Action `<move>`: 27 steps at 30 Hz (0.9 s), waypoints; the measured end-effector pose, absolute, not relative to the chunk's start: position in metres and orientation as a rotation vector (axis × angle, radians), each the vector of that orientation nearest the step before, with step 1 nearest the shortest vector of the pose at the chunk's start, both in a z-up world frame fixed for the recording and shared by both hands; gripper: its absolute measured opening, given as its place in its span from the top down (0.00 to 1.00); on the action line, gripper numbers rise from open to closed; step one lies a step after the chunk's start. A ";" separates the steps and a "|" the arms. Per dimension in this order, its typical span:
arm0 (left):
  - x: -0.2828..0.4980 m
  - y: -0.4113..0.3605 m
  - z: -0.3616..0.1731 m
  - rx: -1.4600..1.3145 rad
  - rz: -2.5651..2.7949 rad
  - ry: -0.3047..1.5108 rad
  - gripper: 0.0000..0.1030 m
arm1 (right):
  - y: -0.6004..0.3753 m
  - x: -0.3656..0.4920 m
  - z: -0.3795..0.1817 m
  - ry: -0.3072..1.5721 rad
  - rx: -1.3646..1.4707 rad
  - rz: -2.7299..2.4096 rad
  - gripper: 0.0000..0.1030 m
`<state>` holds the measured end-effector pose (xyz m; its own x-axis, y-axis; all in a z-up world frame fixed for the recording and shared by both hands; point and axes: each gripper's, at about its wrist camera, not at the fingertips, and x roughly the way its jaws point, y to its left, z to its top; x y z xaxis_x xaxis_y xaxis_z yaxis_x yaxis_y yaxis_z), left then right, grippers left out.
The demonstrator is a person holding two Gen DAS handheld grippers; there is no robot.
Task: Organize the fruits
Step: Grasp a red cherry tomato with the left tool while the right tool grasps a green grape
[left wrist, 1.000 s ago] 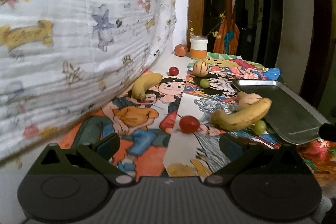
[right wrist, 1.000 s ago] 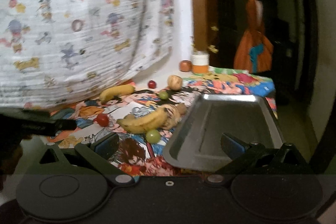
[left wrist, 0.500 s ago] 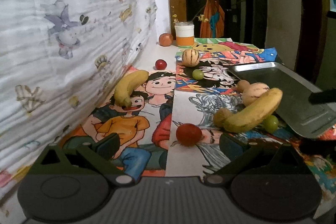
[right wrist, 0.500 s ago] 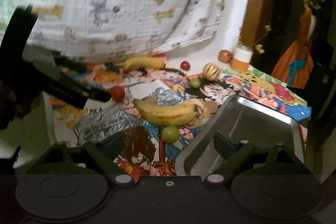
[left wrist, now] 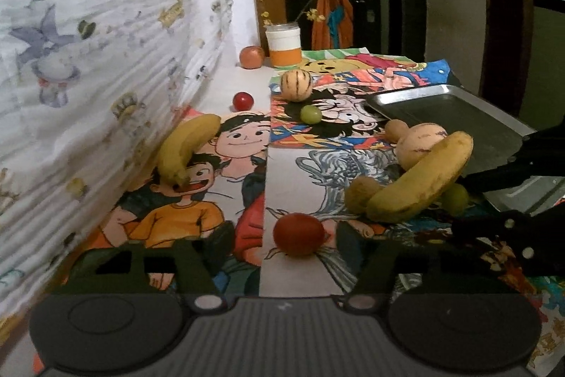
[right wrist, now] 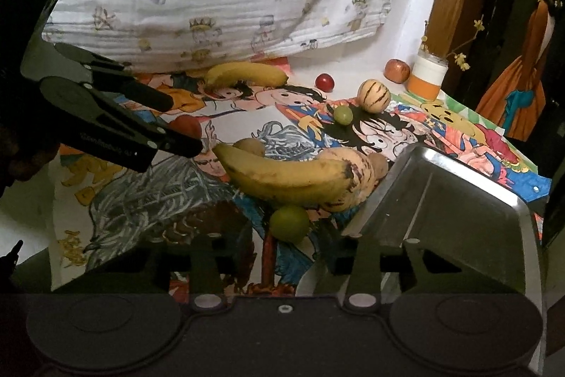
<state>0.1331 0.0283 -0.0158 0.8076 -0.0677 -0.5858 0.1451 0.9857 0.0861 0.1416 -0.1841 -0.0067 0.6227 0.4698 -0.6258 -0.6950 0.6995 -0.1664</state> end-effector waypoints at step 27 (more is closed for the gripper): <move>0.117 0.026 -0.011 0.002 -0.149 0.669 0.66 | -0.198 0.129 -0.006 0.600 -0.294 0.673 0.75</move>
<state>0.1172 0.0255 -0.0109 0.7740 -0.1368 -0.6183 0.1378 0.9894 -0.0464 0.1290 -0.1979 -0.0060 0.6229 0.4953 -0.6055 -0.6586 0.7497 -0.0642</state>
